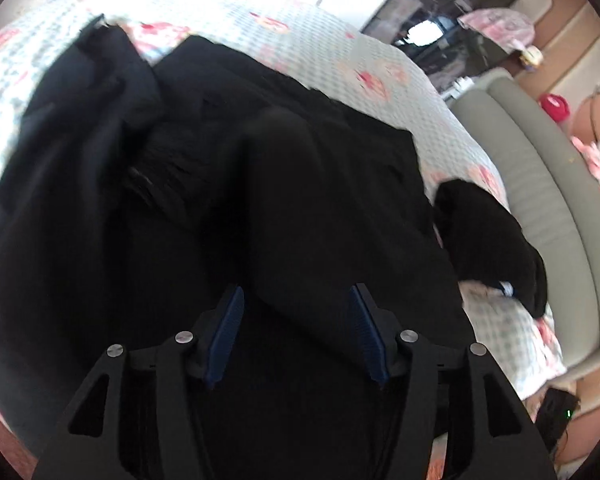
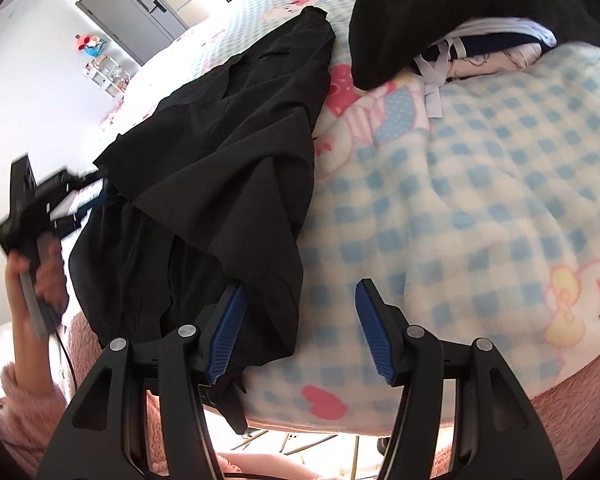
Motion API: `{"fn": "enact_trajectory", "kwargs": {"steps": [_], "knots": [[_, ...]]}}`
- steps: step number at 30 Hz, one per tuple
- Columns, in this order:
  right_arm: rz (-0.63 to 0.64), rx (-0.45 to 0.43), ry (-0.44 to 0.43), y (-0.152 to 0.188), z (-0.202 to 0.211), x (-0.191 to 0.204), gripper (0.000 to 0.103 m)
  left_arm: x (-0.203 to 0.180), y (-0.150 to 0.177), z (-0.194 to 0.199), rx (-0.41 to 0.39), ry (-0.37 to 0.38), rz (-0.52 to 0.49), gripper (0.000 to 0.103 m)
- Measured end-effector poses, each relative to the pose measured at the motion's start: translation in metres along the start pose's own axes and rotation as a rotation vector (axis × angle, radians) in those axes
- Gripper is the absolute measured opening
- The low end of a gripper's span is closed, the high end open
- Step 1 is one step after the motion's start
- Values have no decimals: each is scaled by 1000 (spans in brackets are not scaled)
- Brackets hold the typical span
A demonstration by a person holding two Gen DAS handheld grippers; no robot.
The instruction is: Fold clothes
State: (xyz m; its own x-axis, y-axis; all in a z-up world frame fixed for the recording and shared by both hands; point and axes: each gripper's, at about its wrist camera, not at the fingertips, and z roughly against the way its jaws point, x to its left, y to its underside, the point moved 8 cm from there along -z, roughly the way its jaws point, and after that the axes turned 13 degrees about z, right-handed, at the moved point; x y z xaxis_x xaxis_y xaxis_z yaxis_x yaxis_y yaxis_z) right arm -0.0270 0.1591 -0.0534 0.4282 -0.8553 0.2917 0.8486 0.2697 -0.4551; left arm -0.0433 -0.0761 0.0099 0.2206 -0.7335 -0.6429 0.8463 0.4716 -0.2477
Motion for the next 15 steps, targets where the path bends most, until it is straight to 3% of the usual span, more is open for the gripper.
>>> {"fn": "enact_trajectory", "kwargs": {"steps": [3,4,6,9,11,13,15], "knots": [[-3,32,13,5,-14,-2,61,-18,53,-30,170,160,13,62],[-3,42,18,7,-18,-3,61,-29,70,-39,209,181,5,64],[-5,63,27,11,-27,-5,61,-33,92,-58,240,128,-12,64],[-2,84,50,16,-34,-7,50,-41,79,-55,139,103,-27,63],[10,77,85,18,-27,-9,50,-43,56,-46,48,114,-12,43],[23,70,119,21,-19,-10,50,-38,37,-39,-12,60,-17,21],[35,64,154,24,-12,-11,51,-28,19,-29,-86,-38,-45,15]]}}
